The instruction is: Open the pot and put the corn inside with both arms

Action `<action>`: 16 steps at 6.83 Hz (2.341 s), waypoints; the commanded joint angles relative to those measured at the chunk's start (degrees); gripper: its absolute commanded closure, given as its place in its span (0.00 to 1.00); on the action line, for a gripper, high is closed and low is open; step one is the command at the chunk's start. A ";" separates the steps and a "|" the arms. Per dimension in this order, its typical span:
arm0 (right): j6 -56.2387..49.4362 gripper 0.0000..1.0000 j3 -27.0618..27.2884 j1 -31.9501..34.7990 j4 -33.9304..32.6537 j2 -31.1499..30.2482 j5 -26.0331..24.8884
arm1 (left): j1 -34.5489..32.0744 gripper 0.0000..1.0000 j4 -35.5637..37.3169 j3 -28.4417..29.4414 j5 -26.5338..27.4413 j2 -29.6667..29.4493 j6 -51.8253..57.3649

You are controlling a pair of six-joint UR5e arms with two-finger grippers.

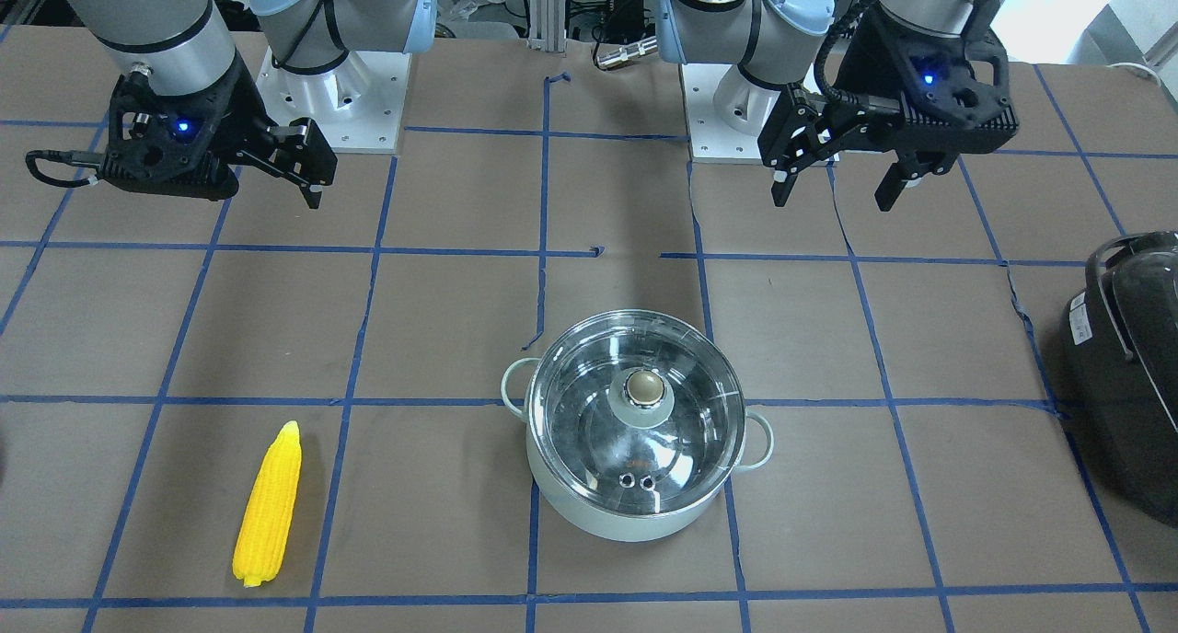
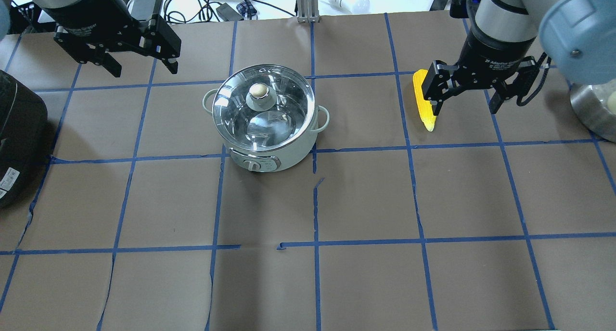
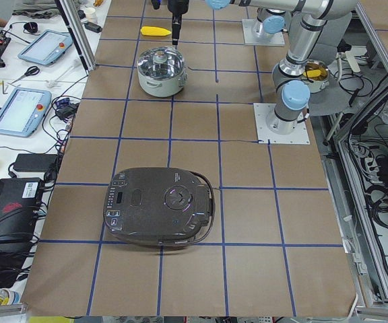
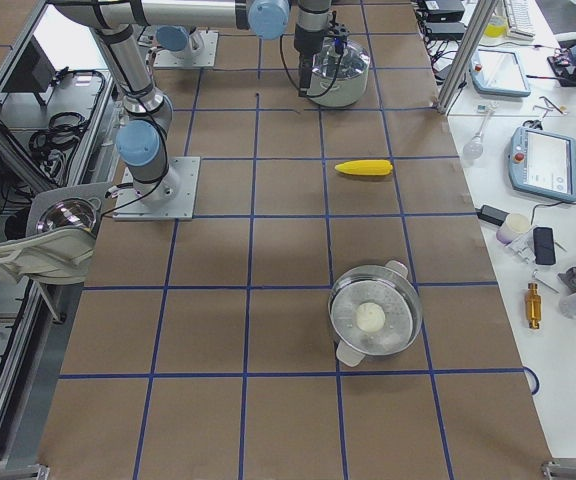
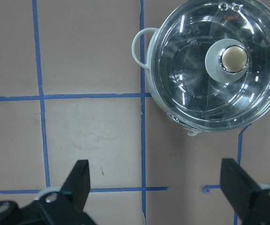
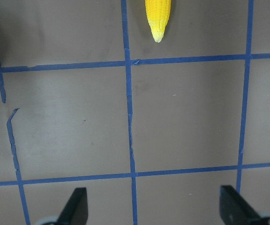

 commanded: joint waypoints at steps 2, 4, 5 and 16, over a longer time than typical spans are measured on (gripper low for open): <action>-0.09 0.00 0.23 0.00 -0.05 0.05 -0.31 | 0.00 0.00 0.09 -0.16 -0.04 -0.07 -0.19; -0.09 0.00 0.14 0.00 -0.14 0.05 -0.31 | 0.00 0.00 0.09 -0.60 -0.13 0.10 -0.54; -0.09 0.00 0.14 0.00 -0.14 0.05 -0.14 | 0.00 0.00 0.09 -0.60 -0.13 0.02 -0.63; -0.35 0.00 0.05 0.00 -0.23 0.31 -0.14 | -10.79 0.00 12.87 2.04 -7.69 -12.16 -20.67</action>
